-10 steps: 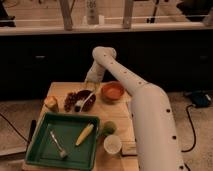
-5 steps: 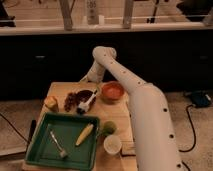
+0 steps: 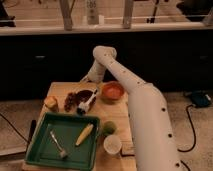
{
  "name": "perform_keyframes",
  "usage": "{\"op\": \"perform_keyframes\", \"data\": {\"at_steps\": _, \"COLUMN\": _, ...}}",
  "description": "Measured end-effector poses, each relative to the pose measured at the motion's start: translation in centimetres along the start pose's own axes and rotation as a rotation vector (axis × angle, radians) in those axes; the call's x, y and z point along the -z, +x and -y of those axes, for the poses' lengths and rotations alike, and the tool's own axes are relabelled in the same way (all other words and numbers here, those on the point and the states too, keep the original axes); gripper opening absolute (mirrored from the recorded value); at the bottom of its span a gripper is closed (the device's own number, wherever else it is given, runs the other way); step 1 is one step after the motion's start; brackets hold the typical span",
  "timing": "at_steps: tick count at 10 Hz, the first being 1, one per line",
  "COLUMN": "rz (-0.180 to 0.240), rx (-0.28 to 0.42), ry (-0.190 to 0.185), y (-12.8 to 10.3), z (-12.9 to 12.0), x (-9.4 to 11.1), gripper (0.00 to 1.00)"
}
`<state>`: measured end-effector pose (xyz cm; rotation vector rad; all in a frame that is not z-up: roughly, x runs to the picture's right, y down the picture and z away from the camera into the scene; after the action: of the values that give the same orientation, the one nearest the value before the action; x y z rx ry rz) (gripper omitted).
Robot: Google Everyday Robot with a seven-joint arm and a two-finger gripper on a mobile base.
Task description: Place brush in purple bowl
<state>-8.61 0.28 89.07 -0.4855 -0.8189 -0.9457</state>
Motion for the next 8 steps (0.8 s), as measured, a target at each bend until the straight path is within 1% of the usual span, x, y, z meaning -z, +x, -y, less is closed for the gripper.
{"op": "perform_keyframes", "data": {"at_steps": 8, "rz": 0.003, "rx": -0.003, "ry": -0.005, "y": 0.03, "z": -0.21, "x": -0.06, "gripper": 0.80}}
